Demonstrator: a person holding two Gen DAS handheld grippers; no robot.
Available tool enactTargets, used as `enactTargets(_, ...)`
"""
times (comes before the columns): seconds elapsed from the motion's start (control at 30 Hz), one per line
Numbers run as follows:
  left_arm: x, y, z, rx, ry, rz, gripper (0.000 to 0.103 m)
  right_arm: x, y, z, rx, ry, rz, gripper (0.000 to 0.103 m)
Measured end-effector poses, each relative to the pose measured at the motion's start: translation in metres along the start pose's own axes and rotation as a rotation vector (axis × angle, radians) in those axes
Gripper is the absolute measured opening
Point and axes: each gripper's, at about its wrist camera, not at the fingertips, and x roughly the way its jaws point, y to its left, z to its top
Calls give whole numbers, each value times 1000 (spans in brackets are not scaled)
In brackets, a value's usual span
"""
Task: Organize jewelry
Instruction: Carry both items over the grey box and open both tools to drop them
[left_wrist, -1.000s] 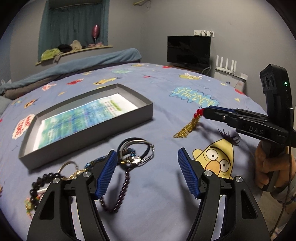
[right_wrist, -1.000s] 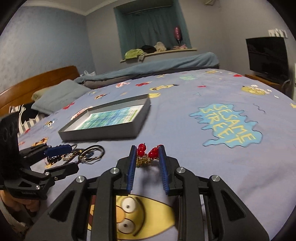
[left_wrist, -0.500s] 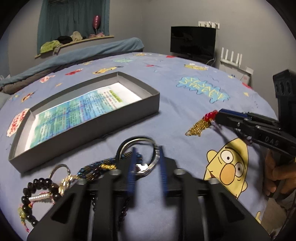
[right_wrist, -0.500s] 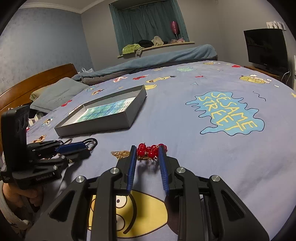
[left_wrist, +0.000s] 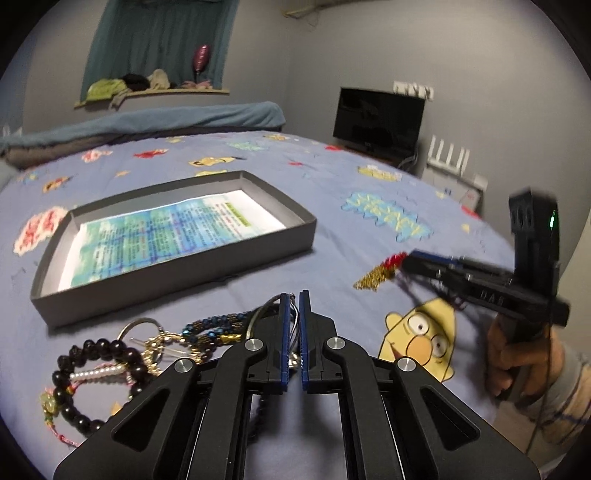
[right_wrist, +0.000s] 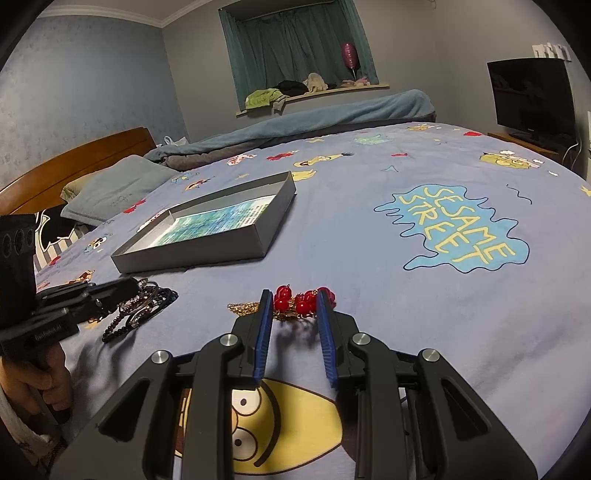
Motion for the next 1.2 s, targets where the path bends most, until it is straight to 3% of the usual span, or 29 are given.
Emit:
enactTargets(0.27, -16, 13, 3, -13, -26, 16, 5, 0, 11, 2, -15, -3, 16, 24)
enactTargets(0.53, -36, 35, 17, -92, -82, -32, 5, -4, 24, 16, -44, -27, 44, 24)
enactTargets(0.9, -43, 63, 40, -64, -72, 69, 5, 7, 54, 67, -90, -70, 143, 24)
enactTargets(1.2, -39, 88, 68, -55, -86, 128, 5, 23, 88, 113, -154, -100, 174, 24)
